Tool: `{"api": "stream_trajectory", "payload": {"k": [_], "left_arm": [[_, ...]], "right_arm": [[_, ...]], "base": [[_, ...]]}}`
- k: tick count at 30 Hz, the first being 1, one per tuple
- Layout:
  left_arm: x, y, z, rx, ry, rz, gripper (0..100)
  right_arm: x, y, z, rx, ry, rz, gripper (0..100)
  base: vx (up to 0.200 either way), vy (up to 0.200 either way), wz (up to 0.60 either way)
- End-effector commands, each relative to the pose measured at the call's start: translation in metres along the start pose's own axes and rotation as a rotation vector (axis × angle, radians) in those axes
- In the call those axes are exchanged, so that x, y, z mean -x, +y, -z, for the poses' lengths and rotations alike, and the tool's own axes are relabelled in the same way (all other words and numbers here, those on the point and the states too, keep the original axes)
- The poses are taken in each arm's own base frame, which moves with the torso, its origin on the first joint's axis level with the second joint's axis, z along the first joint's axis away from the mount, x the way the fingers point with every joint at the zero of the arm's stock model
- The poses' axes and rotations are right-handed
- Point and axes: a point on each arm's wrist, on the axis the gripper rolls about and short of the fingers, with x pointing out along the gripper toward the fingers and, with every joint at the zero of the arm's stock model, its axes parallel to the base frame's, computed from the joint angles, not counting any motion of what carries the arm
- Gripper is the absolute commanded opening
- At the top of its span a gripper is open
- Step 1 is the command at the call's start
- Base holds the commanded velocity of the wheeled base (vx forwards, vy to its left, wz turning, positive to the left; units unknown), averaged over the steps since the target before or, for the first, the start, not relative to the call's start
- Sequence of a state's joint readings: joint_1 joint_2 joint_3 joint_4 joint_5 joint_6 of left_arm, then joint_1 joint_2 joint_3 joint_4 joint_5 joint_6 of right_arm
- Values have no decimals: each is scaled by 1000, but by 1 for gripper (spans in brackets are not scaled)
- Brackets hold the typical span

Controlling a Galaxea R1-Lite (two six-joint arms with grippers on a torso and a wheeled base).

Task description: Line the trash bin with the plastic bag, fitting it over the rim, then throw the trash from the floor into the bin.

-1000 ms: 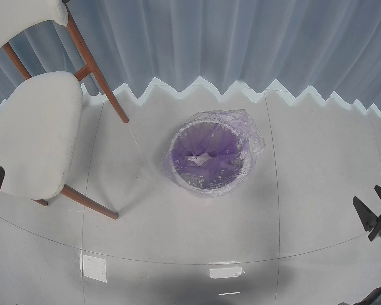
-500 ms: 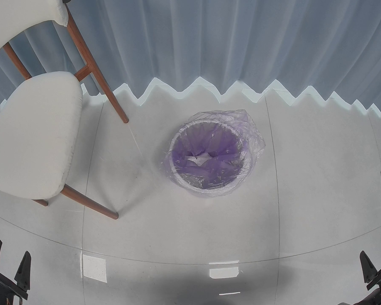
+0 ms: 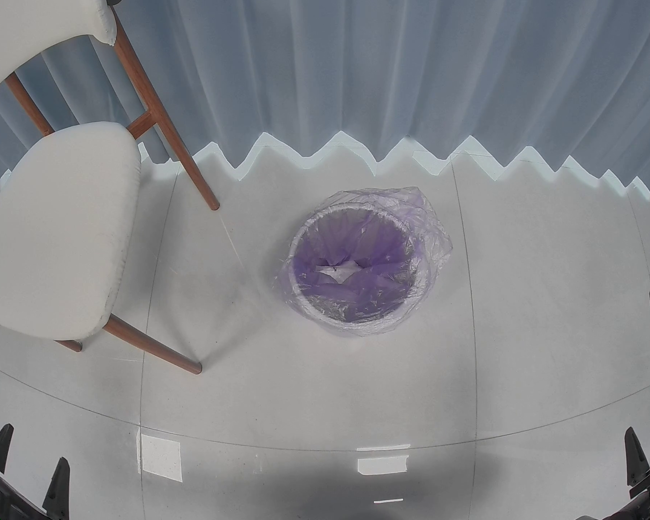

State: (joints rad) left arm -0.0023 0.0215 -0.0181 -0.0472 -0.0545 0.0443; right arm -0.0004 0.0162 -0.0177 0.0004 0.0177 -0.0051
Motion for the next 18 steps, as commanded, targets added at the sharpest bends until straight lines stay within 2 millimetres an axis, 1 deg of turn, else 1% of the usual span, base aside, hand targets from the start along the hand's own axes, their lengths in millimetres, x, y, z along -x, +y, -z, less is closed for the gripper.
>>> {"api": "stream_trajectory", "payload": {"k": [1, 2, 4, 9, 10, 15, 18], "left_arm": [[1, -1, 6, -26, 5, 34, 100], [1, -1, 6, -26, 7, 25, 100], [1, 1, 7, 10, 10, -87, 100], [1, 2, 6, 59, 4, -121, 100], [1, 3, 6, 73, 4, -161, 100], [1, 4, 7, 68, 9, -186, 100], [1, 2, 6, 58, 4, -132, 100]], "right_arm": [[0, 0, 5, -1, 1, 2, 100], [0, 0, 5, -1, 1, 2, 100], [0, 0, 5, -4, 1, 3, 100], [0, 0, 5, -7, 1, 5, 100], [0, 0, 5, -7, 1, 5, 100], [0, 0, 5, -7, 1, 5, 100], [0, 0, 5, -10, 0, 5, 100]], "base": [[0, 0, 0], [0, 0, 0], [0, 0, 0], [0, 0, 0], [0, 0, 0], [0, 0, 0], [0, 0, 0]]}}
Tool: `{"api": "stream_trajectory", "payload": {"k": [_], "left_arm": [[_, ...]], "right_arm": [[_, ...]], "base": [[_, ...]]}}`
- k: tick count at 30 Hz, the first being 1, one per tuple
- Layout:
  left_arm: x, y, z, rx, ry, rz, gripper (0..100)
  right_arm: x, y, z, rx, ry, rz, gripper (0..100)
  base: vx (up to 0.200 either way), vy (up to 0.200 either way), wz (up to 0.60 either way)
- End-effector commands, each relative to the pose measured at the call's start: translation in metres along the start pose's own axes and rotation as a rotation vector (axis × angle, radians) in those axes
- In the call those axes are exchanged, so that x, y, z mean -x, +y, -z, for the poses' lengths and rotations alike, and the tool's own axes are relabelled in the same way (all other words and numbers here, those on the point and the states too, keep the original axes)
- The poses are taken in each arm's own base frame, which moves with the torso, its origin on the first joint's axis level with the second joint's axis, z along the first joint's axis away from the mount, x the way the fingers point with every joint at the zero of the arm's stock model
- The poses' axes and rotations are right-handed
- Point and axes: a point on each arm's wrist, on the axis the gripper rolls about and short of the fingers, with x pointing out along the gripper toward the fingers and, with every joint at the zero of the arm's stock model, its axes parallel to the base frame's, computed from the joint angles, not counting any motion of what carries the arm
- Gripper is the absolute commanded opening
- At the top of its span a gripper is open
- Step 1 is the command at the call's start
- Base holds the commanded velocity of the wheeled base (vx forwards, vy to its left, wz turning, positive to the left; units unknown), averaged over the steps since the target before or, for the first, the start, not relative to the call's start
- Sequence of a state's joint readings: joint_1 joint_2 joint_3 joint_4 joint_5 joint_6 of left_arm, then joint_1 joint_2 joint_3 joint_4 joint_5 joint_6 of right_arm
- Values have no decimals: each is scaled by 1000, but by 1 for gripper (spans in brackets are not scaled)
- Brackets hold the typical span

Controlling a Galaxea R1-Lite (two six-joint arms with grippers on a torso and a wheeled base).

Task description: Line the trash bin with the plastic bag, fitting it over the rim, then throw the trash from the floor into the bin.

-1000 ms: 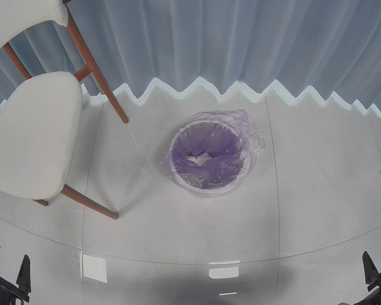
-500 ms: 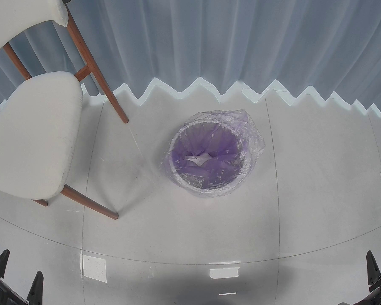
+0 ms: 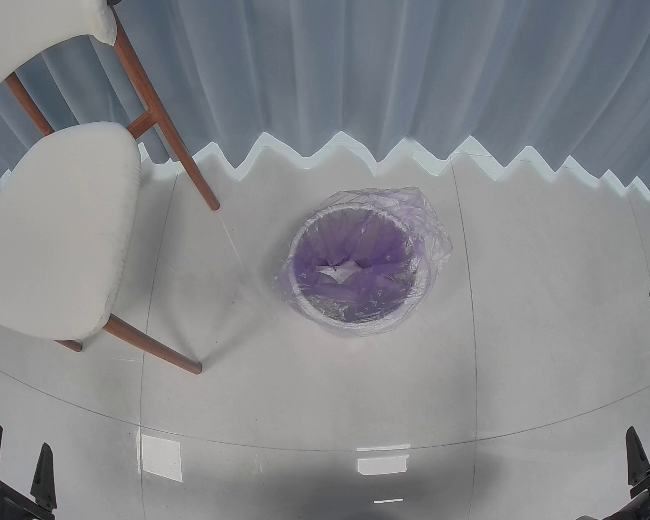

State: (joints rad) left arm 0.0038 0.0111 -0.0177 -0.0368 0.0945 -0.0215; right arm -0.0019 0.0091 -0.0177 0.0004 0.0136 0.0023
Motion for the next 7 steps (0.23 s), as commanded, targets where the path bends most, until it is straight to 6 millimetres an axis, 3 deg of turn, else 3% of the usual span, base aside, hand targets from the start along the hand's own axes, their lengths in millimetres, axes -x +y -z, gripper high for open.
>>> {"api": "stream_trajectory", "payload": {"k": [1, 3, 7], "left_arm": [[0, -1, 6, -21, 15, 63, 100], [0, -3, 9, -58, 41, 140, 100], [0, -2, 9, -45, 54, 124, 100]], "right_arm": [[-1, 0, 5, -5, 7, 1, 100], [-1, 0, 5, -7, 5, 1, 100], [-1, 0, 5, -10, 5, 4, 100]], "base": [[0, 0, 0], [0, 0, 0], [0, 0, 0]]}}
